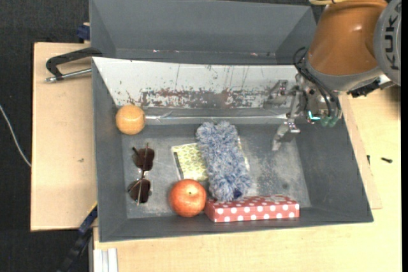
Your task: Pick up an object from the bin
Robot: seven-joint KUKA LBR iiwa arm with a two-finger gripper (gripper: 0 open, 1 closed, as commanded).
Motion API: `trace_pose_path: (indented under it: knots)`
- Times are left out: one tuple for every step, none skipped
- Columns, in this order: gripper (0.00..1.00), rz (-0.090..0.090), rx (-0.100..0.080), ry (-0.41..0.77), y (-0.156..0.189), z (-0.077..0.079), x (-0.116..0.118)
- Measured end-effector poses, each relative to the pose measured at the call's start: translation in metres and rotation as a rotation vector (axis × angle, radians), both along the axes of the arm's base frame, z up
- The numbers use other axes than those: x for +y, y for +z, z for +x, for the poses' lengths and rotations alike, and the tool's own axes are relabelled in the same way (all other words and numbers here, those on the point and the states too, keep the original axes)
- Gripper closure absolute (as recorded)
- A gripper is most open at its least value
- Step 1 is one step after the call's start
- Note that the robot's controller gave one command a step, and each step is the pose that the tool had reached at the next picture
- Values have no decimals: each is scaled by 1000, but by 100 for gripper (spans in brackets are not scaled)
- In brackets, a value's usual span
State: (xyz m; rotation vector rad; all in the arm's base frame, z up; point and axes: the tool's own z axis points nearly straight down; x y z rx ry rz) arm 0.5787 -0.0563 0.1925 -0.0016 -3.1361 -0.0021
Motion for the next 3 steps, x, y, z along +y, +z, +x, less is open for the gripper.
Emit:
trace_pose_path:
  knots:
    - [0,-1,-7,1,4,2,0]
    - [0,2,-1,394,-55,2,49]
    - [0,2,-8,634,-60,6,84]
